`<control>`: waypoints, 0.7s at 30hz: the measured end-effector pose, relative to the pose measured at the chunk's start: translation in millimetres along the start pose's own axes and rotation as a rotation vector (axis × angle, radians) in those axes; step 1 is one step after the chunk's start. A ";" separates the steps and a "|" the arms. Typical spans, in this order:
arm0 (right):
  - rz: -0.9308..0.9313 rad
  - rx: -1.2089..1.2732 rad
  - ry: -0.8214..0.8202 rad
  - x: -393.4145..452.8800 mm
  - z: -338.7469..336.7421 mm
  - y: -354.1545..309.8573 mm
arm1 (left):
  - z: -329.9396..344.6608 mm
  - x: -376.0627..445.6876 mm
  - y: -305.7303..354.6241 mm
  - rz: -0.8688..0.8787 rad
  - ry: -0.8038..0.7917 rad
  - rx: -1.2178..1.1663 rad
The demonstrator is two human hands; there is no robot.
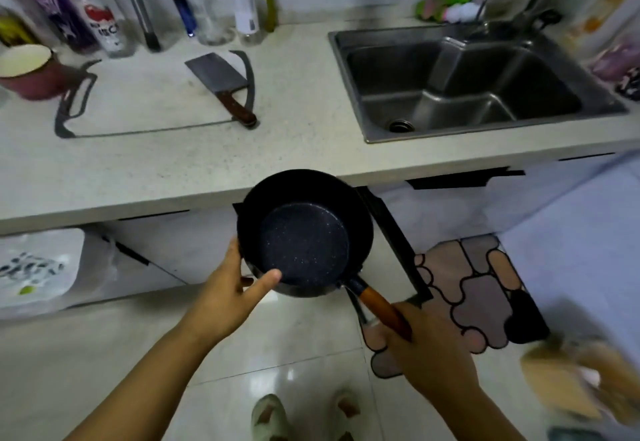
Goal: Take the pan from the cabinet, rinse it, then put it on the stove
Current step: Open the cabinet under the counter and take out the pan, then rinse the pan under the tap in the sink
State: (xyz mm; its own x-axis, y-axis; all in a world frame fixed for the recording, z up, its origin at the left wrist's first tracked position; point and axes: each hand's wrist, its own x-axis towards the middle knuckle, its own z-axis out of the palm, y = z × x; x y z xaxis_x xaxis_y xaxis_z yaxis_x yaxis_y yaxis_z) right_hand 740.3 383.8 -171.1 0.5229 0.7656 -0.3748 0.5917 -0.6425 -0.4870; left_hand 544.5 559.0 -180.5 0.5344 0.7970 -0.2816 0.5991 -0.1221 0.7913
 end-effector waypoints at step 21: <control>0.146 0.255 0.493 25.0 -227.0 108.3 | 206.3 56.7 301.8 0.141 -0.281 -0.009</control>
State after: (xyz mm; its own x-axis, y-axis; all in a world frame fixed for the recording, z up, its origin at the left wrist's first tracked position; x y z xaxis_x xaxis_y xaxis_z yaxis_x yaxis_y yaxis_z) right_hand 956.8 325.9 -54.1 0.8487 0.5241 -0.0703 0.3568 -0.6656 -0.6555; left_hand 878.6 445.3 -69.5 0.7562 0.5780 -0.3069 0.5029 -0.2131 0.8377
